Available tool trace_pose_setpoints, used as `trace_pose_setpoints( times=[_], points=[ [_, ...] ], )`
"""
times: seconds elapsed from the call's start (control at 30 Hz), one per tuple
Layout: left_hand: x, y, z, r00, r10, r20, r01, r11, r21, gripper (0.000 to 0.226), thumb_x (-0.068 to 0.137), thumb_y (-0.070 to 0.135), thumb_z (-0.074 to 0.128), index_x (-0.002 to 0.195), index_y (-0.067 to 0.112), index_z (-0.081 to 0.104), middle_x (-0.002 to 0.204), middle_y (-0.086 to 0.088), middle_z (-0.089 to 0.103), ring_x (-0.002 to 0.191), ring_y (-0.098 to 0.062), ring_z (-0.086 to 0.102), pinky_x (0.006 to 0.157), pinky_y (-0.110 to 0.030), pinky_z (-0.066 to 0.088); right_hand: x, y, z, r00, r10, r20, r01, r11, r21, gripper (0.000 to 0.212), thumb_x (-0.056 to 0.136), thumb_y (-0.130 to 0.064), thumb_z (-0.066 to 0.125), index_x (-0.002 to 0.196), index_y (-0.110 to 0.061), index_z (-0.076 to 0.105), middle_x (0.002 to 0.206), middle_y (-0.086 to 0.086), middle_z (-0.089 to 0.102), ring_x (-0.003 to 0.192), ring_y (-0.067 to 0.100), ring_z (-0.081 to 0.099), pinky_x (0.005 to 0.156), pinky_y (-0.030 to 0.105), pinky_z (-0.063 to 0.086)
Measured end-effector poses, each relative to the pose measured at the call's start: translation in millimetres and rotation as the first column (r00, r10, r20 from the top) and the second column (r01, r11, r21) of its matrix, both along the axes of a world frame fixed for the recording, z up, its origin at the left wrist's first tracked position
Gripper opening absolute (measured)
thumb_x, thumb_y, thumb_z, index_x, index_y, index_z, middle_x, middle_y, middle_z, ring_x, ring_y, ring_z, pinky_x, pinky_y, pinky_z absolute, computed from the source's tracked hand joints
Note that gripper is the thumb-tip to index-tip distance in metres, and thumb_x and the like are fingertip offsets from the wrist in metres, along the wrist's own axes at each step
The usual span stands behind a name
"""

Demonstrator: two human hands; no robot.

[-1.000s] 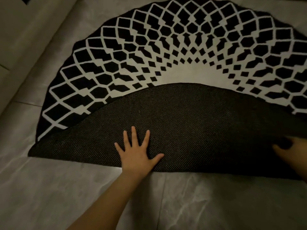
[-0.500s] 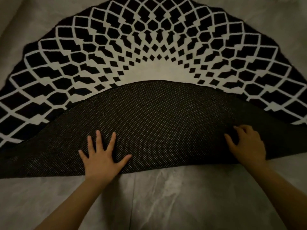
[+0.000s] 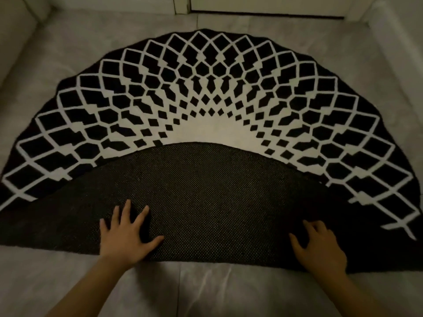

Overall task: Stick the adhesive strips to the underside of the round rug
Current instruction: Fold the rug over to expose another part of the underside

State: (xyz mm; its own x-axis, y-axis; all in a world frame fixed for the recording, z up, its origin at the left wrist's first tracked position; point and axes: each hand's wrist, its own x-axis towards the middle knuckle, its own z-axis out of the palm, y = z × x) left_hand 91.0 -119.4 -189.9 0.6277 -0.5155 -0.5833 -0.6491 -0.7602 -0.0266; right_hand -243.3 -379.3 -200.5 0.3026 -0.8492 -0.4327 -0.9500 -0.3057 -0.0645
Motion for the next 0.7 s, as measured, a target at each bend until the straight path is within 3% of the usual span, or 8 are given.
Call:
trace_pose_setpoints(
  times=[0.17,0.4,0.5,0.57,0.6,0.63,0.7],
  points=[
    [-2.4,-13.0,31.8,0.998,-0.068,-0.019,0.070,0.992,0.101,0.088,0.079,0.081,0.026,0.151,0.036,0.003,0.160,-0.006,-0.003,0.146,-0.031,0.001,0.116,-0.053,0.007,3.5,-2.6,21.3,0.988,0.143,-0.050,-0.138,0.987,0.086,0.072,0.090,-0.061,0.036,0.148,-0.019,0.026,0.149,0.003,0.027,0.128,0.023,0.039,0.098,0.038,0.044],
    [-40.0,-39.5,121.5,0.978,-0.175,0.113,0.196,0.956,-0.219,0.075,0.089,0.069,0.027,0.151,0.030,0.011,0.160,0.002,0.001,0.147,-0.019,0.002,0.118,-0.043,0.007,58.3,27.8,103.6,0.942,0.309,0.130,-0.309,0.951,-0.015,0.066,0.091,-0.054,0.044,0.146,-0.020,0.030,0.153,0.004,0.027,0.137,0.022,0.031,0.111,0.040,0.030],
    [-59.0,-35.7,161.3,0.992,-0.091,0.093,0.118,0.929,-0.351,0.062,0.094,0.058,0.030,0.147,0.025,0.030,0.158,0.000,0.019,0.144,-0.021,0.018,0.117,-0.042,0.017,72.6,59.9,148.2,0.924,0.321,0.207,-0.329,0.944,0.003,0.064,0.092,-0.053,0.043,0.147,-0.025,0.028,0.155,0.000,0.025,0.140,0.020,0.026,0.115,0.043,0.022],
    [-76.3,-31.4,185.8,0.992,0.106,-0.075,-0.129,0.849,-0.512,0.049,0.099,0.044,0.035,0.137,0.017,0.047,0.148,-0.006,0.039,0.135,-0.024,0.037,0.109,-0.038,0.030,76.8,84.9,175.6,0.905,0.252,0.342,-0.288,0.956,0.058,0.061,0.093,-0.050,0.043,0.147,-0.024,0.028,0.154,-0.001,0.026,0.140,0.018,0.026,0.115,0.041,0.023],
    [-90.2,-26.9,201.7,0.938,0.233,-0.257,-0.340,0.761,-0.552,0.043,0.100,0.036,0.036,0.133,0.014,0.051,0.142,-0.009,0.047,0.128,-0.026,0.044,0.104,-0.036,0.035,75.1,101.6,192.6,0.886,0.190,0.423,-0.256,0.961,0.104,0.060,0.094,-0.047,0.044,0.147,-0.024,0.028,0.154,-0.002,0.026,0.140,0.017,0.027,0.115,0.040,0.025],
    [-101.7,-25.8,215.5,0.806,0.343,-0.482,-0.578,0.631,-0.518,0.039,0.101,0.031,0.037,0.131,0.012,0.053,0.138,-0.009,0.050,0.123,-0.027,0.048,0.101,-0.035,0.038,76.5,115.8,207.5,0.855,0.118,0.506,-0.224,0.962,0.154,0.058,0.095,-0.044,0.044,0.147,-0.024,0.028,0.153,-0.003,0.027,0.139,0.016,0.028,0.114,0.038,0.026],
    [-130.4,-14.6,243.5,0.405,0.404,-0.820,-0.891,0.378,-0.253,0.036,0.100,0.027,0.038,0.131,0.015,0.052,0.134,-0.006,0.052,0.120,-0.027,0.051,0.100,-0.040,0.040,74.9,147.6,238.1,0.767,-0.002,0.642,-0.185,0.957,0.224,0.053,0.097,-0.039,0.044,0.146,-0.026,0.030,0.153,-0.005,0.028,0.139,0.012,0.027,0.113,0.033,0.025]
  ],
)
